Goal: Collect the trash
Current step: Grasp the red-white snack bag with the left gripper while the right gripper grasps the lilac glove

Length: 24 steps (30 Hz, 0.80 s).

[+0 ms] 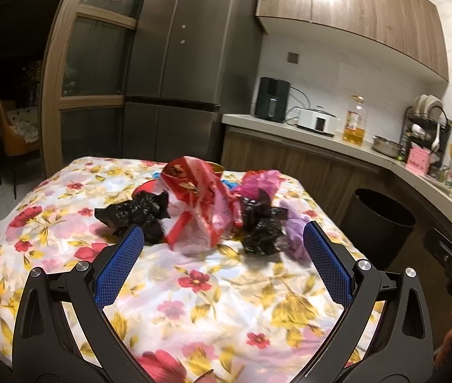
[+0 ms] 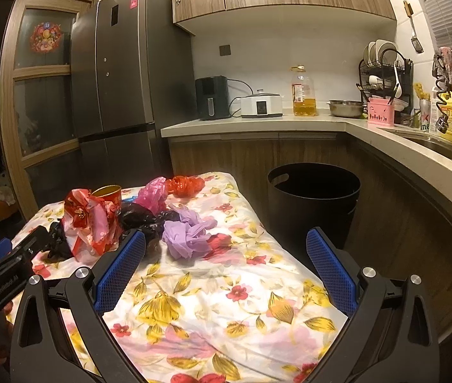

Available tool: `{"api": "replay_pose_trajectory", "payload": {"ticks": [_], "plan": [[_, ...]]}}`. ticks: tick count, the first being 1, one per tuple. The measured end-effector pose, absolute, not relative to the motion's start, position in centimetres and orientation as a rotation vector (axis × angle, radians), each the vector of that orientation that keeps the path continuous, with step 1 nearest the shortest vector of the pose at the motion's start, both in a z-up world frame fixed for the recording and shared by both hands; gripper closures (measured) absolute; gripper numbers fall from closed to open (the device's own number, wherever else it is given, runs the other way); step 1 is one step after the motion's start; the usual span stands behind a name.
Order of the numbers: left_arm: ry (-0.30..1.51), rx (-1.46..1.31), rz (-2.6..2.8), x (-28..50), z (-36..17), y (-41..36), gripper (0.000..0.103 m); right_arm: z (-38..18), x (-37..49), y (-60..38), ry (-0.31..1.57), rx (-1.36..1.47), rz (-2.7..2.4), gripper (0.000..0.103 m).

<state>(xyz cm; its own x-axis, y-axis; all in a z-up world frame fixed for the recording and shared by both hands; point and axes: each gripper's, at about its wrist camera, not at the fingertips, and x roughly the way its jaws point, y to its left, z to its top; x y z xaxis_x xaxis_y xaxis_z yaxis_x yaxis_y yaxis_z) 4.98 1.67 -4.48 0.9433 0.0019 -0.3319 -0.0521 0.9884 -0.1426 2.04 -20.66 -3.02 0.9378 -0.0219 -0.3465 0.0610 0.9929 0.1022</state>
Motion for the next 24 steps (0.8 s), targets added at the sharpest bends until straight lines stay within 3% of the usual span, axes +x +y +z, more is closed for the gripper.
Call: {"api": "replay_pose_trajectory", "payload": {"ticks": [10, 24], "plan": [[0.334, -0.165, 0.085, 10.2, -6.0, 2.8, 0.023, -4.6, 5.3, -20.9, 0.343, 0.130, 0.007, 0.006], [0.417, -0.183, 0.144, 17.6, -8.4, 4.9, 0.058, -7.0, 10.9, -19.7, 0.386, 0.099, 0.066, 0.021]]}}
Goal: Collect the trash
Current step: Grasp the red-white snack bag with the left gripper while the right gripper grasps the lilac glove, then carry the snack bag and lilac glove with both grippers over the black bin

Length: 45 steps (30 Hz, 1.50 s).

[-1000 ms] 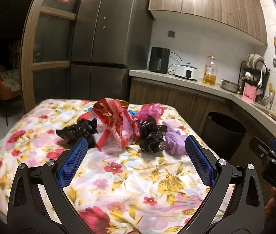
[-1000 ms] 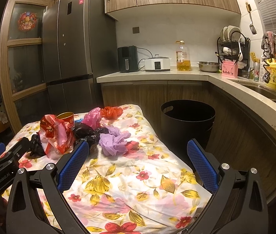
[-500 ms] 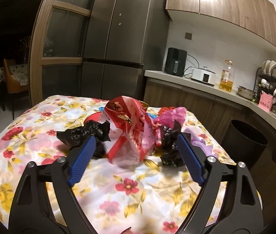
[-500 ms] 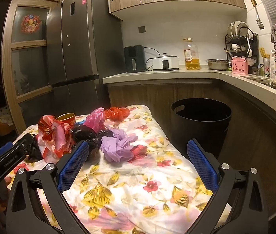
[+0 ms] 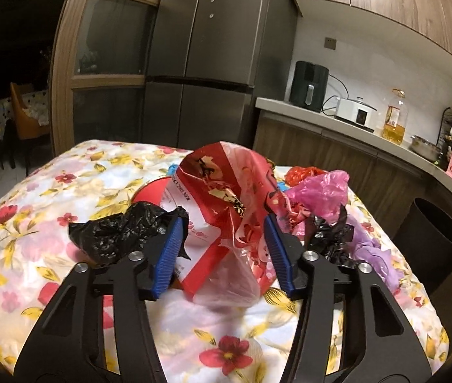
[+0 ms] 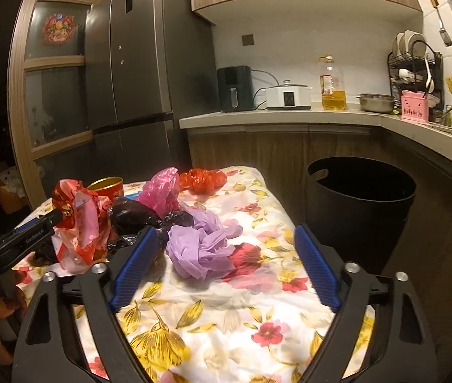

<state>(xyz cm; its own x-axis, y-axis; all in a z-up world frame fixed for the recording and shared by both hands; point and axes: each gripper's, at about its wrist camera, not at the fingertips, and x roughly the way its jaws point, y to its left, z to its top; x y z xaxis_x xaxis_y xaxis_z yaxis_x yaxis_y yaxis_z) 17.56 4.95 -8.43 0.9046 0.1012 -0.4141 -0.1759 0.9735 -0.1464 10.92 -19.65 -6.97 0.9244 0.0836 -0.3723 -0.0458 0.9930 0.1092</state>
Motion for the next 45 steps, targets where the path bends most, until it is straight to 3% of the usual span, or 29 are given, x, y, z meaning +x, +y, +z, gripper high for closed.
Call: {"api": "replay_pose_trajectory", "payload": {"ticks": [10, 18, 24, 27, 32, 35, 45], "plan": [[0.462, -0.185, 0.101, 19.3, -9.7, 5.2, 0.098, -9.1, 14.1, -18.5, 0.442, 0.095, 0.091, 0.029], [0.438, -0.202, 0.065, 18.8, -9.6, 5.4, 0.102, -10.8, 16.6, -17.5, 0.498, 0.095, 0.113, 0.038], [0.413, -0.233, 0.058, 17.6, -8.8, 6.0, 0.102, -12.0, 18.2, -16.8, 0.554, 0.107, 0.149, 0.052], [0.397, -0.244, 0.052, 17.0, -8.3, 6.0, 0.102, -12.3, 18.7, -16.4, 0.574, 0.105, 0.167, 0.063], [0.379, -0.245, 0.040, 16.2, -7.7, 5.7, 0.102, -12.6, 19.1, -16.1, 0.589, 0.105, 0.197, 0.091], [0.372, -0.240, 0.034, 15.6, -7.3, 5.4, 0.102, -12.4, 18.9, -16.2, 0.587, 0.110, 0.204, 0.098], [0.303, -0.227, 0.005, 12.1, -5.0, 4.4, 0.102, -9.6, 16.2, -18.3, 0.502, 0.141, 0.187, 0.100]]}}
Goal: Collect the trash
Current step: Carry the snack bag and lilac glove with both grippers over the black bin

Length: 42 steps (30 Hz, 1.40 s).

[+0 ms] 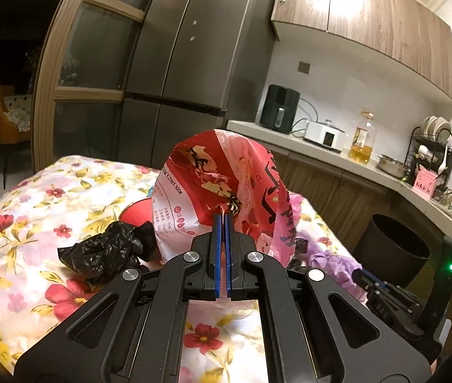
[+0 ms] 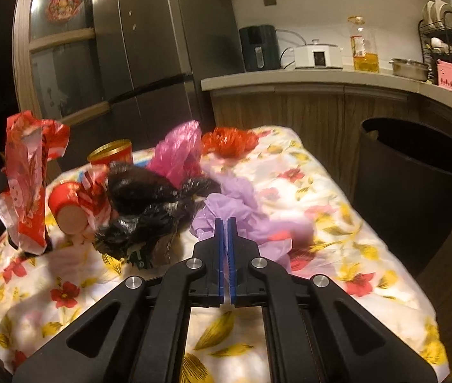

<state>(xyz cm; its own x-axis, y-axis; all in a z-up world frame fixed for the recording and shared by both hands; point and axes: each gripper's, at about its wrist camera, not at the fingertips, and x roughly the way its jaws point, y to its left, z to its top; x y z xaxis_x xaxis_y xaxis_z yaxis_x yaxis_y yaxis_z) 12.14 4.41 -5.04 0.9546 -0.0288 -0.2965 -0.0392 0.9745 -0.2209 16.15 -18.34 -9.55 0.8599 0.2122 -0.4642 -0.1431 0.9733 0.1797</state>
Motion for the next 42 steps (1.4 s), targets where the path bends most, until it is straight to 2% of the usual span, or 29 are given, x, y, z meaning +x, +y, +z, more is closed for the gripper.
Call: {"api": "replay_pose_trajectory", "payload": {"ticks": [16, 42], "plan": [[0.252, -0.189, -0.098, 10.6, -2.0, -0.4, 0.102, -5.3, 12.2, -22.2, 0.401, 0.152, 0.163, 0.100], [0.251, -0.130, -0.326, 17.1, 0.1, -12.1, 0.102, -1.1, 13.4, -30.4, 0.304, 0.185, 0.036, 0.100]]}}
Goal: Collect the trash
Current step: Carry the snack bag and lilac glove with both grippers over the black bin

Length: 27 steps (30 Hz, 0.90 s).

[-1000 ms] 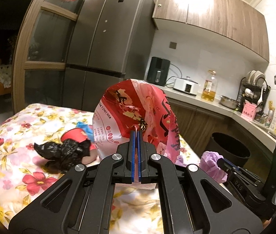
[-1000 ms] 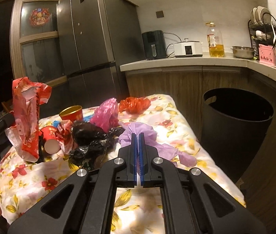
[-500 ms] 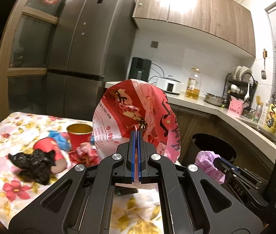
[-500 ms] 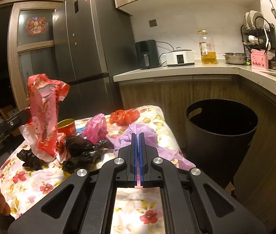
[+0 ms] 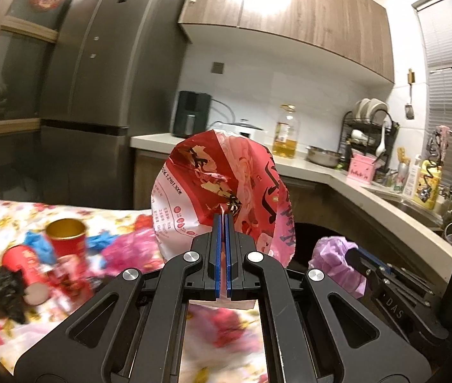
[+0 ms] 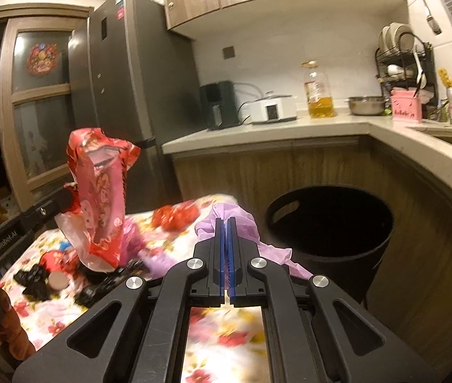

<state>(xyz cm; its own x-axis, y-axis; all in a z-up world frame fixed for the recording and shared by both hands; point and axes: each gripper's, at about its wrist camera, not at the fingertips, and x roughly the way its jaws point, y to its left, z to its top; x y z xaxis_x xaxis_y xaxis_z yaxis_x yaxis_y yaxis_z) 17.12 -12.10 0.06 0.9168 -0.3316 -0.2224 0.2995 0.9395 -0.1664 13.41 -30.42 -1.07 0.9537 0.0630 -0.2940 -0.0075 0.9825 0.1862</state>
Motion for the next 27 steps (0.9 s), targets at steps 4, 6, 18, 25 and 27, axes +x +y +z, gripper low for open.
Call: {"api": "replay_pose_trajectory", "payload": {"ticks": [4, 6, 18, 25, 27], "plan": [[0.245, -0.123, -0.374, 18.5, 0.3, -15.1, 0.102, 0.2, 14.1, -33.0, 0.263, 0.180, -0.025, 0.100], [0.240, -0.120, -0.402, 19.4, 0.3, -17.0, 0.102, 0.6, 14.4, -34.5, 0.246, 0.178, -0.058, 0.100], [0.257, -0.113, -0.519, 23.6, -0.5, -24.7, 0.102, 0.9, 16.8, -40.5, 0.216, 0.227, -0.168, 0.100], [0.270, -0.112, -0.549, 25.4, -1.2, -26.9, 0.102, 0.3, 18.1, -40.7, 0.229, 0.221, -0.165, 0.100], [0.277, -0.112, -0.554, 25.9, -1.5, -27.1, 0.102, 0.2, 18.5, -40.8, 0.235, 0.216, -0.161, 0.100]]}}
